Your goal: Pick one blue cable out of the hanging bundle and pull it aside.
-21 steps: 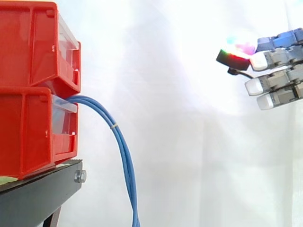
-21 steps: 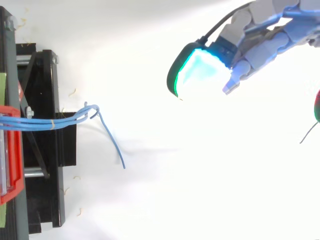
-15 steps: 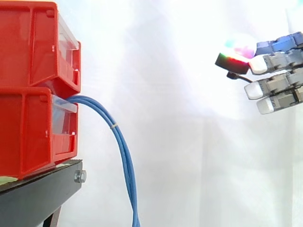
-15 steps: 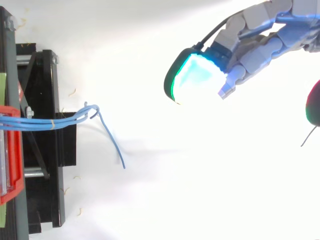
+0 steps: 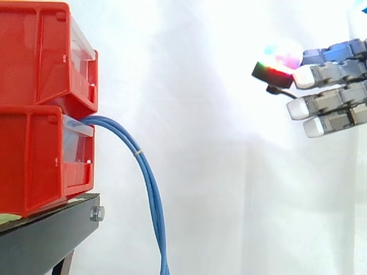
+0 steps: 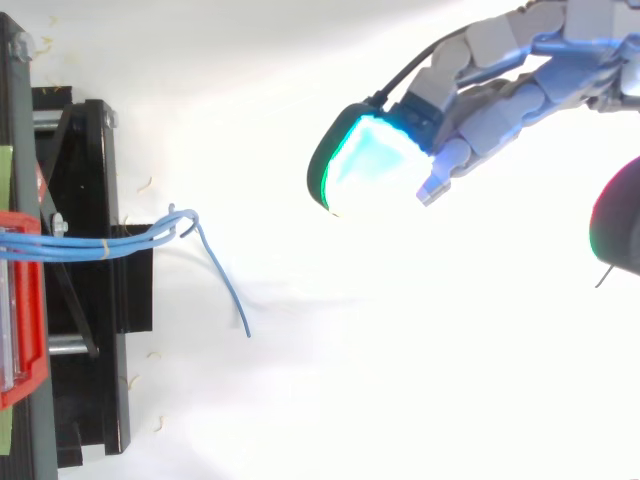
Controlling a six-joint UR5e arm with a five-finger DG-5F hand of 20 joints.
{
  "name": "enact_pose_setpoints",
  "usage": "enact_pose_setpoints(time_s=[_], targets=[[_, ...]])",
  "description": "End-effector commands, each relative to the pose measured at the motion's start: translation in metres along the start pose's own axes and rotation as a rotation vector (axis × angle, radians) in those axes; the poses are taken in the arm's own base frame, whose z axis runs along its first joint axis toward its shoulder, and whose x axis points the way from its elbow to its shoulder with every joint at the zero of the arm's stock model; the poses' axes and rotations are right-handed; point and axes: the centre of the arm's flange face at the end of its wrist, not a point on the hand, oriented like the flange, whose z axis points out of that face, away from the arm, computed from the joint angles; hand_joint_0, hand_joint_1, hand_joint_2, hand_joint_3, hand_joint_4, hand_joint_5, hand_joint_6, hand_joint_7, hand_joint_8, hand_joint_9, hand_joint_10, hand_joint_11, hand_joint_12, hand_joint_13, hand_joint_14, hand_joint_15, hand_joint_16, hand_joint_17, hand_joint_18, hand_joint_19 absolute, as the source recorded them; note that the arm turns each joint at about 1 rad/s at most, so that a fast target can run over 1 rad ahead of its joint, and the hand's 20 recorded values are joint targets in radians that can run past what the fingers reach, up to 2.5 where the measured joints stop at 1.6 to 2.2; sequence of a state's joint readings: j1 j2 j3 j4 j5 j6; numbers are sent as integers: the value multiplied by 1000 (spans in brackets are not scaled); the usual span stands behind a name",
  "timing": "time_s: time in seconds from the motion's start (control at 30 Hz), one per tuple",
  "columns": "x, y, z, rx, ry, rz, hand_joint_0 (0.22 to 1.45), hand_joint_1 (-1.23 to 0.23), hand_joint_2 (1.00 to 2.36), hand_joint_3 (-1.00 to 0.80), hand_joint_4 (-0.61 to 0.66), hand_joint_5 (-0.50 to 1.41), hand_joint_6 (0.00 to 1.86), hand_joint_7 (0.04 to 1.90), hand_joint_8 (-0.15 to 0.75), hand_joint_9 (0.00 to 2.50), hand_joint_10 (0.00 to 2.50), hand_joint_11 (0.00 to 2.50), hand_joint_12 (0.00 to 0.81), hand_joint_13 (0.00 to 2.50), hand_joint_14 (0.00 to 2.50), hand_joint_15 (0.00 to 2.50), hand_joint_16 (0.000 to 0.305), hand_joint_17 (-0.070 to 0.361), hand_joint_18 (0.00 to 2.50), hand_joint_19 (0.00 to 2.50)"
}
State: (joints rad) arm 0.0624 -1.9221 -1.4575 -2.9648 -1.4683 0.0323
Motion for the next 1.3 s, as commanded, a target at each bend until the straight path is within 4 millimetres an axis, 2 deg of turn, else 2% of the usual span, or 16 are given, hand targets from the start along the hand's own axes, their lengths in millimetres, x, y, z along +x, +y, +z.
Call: enact_pose_setpoints(time_s=[0.0, 0.6, 0.77, 0.87, 0.9, 1.2, 1.27], targets=[[0, -7, 3, 11, 0, 0, 493, -592, 1000, -491, 188, -191, 502, 652, 206, 620, 4, 97, 330, 414, 11, 273, 53, 118, 191, 404], [2, -6, 7, -14, -2, 10, 500, -587, 1000, -494, 198, -187, 501, 655, 208, 654, 4, 114, 331, 439, 12, 276, 52, 118, 241, 426], [1, -12, 9, -5, -12, 9, 499, -587, 1000, -495, 198, -187, 501, 661, 214, 686, 6, 158, 334, 443, 12, 289, 52, 117, 244, 441], [2, -21, 12, 9, -20, 9, 500, -585, 1000, -495, 199, -187, 501, 657, 215, 702, 7, 175, 338, 463, 12, 304, 53, 119, 270, 460], [3, -31, 17, 21, -21, 12, 500, -584, 1000, -494, 199, -187, 501, 659, 216, 705, 7, 169, 339, 470, 13, 306, 53, 119, 272, 465], [4, -28, 20, -13, -82, 20, 501, -582, 1000, -494, 205, -184, 501, 665, 223, 738, 8, 202, 340, 491, 13, 317, 53, 119, 301, 482], [3, -34, 23, -12, -108, 20, 501, -582, 1000, -493, 206, -183, 501, 663, 223, 739, 8, 203, 340, 491, 13, 320, 53, 120, 307, 487]])
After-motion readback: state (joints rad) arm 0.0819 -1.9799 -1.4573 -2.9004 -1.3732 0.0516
